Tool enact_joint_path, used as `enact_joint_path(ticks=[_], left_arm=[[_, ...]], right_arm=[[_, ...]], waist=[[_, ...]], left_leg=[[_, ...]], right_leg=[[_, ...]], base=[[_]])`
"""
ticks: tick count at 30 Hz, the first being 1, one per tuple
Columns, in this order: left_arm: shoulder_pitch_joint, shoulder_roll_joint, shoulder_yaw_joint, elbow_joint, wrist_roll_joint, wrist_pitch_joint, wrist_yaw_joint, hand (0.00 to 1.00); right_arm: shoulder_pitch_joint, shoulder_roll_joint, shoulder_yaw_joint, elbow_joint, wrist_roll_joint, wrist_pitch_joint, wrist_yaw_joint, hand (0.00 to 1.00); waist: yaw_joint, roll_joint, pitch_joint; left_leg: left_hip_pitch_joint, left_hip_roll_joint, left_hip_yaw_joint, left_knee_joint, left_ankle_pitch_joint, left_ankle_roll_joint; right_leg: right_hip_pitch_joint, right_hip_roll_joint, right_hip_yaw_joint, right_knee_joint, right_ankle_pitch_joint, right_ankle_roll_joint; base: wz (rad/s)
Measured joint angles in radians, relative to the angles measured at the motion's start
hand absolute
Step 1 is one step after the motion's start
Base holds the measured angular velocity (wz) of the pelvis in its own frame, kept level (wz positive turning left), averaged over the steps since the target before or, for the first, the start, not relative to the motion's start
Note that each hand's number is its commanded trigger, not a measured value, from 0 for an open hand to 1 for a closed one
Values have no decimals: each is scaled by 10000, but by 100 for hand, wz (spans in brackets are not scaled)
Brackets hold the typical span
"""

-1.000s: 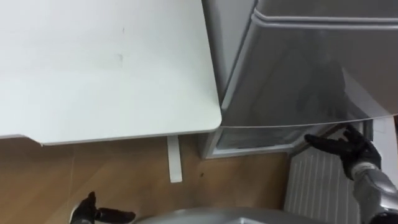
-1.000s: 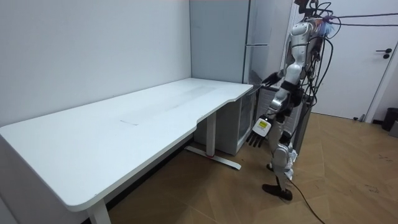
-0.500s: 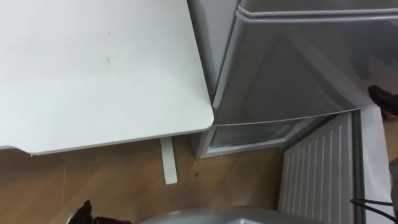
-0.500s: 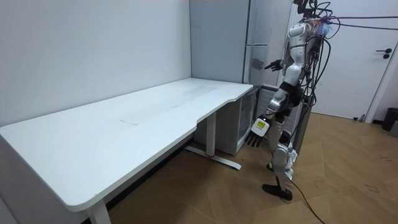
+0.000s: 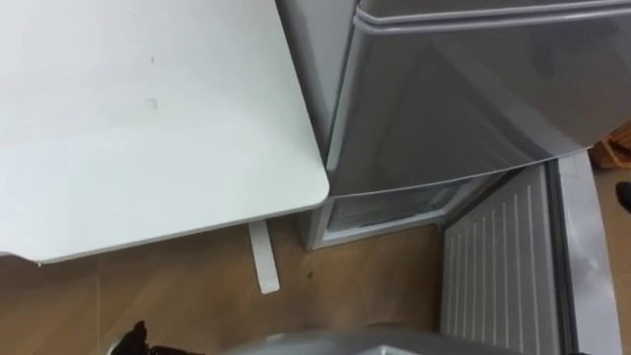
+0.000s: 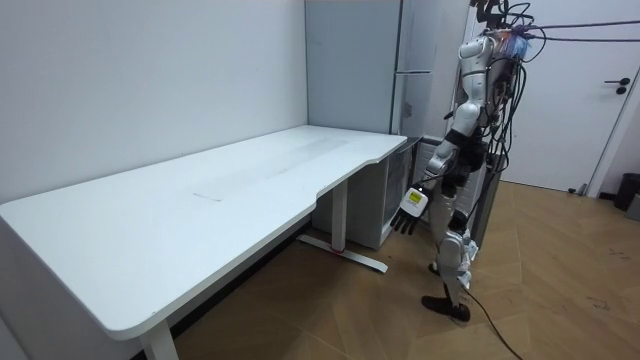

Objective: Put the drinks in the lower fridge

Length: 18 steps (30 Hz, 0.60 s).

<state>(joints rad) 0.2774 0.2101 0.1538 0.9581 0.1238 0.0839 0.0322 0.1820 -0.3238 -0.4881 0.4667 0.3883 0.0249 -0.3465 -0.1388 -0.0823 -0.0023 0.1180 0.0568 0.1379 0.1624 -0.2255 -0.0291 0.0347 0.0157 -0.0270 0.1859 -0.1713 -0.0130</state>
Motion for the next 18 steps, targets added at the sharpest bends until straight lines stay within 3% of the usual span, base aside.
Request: enact_joint_path(ticks=[10, 18], left_arm=[[114, 27, -11, -268, 257, 3, -83, 0], [-34, 257, 33, -266, 259, -1, -223, 0]], right_arm=[[405, 5, -1, 729, 242, 4, 24, 0], [328, 3, 50, 774, 207, 202, 783, 0]], waist=[[-22, -230, 18], [102, -439, 41]], left_leg=[[-58, -41, 162, 55, -2, 3], [-172, -160, 1159, 340, -206, 290]], right_leg=[[-202, -138, -31, 215, -46, 24], [-882, -219, 517, 1109, -215, 189]], base=[[-3], [-22]])
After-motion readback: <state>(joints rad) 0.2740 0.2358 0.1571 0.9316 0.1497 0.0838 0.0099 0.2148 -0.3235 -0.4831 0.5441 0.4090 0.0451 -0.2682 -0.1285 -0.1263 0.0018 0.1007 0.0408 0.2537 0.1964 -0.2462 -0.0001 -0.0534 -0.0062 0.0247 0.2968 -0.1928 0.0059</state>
